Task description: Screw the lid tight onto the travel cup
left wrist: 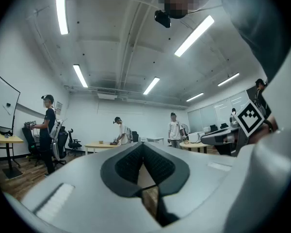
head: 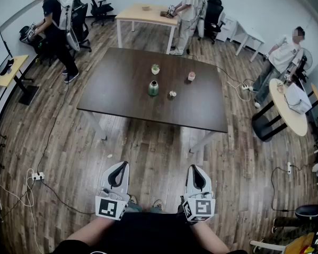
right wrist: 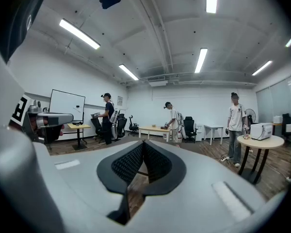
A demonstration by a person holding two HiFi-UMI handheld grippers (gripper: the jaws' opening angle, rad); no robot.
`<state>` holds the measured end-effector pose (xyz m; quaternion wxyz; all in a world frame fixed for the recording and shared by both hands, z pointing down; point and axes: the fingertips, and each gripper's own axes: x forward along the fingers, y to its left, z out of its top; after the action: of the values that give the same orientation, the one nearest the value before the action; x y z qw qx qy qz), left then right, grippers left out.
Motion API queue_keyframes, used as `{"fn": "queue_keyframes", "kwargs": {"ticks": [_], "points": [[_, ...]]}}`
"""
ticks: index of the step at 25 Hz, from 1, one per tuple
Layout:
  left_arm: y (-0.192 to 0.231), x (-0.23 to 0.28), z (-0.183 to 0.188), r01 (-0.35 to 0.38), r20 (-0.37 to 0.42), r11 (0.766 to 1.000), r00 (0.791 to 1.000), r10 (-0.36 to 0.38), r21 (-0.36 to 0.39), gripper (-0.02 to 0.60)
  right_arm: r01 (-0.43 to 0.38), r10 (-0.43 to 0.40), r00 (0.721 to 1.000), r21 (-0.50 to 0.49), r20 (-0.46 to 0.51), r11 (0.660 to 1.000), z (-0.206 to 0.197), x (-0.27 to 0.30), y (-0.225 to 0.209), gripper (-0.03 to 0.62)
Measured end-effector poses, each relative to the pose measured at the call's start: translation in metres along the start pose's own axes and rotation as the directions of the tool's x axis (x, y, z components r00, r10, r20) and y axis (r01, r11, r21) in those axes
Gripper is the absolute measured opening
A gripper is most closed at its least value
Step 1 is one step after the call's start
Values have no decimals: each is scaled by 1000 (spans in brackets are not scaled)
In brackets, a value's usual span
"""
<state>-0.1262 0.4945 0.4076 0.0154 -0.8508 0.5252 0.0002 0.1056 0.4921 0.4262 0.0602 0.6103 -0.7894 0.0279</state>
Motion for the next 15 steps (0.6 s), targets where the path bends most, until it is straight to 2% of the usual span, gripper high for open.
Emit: {"fn": "queue_keyframes", "kwargs": {"ticks": [3,8,12,15], "points": [[0,2,1,4,42,1000,999,-5,26,-5,-12,12,1000,-6,-8,1000,-4,2,1,8],[2,4,-2,9,-1,1000,1000,-9,-7,-5,-7,7,1000,-18,-26,1000,-4,6,3,8],[3,5,-2,11,12,1000,1000,-11,-2,-3,-8,4,998,55,64,998,8,2,-3,9],[5,8,0,9,36,1000,999,-10,6,-3,-7,3,996,53,88,999,11,4,-5,9]]}}
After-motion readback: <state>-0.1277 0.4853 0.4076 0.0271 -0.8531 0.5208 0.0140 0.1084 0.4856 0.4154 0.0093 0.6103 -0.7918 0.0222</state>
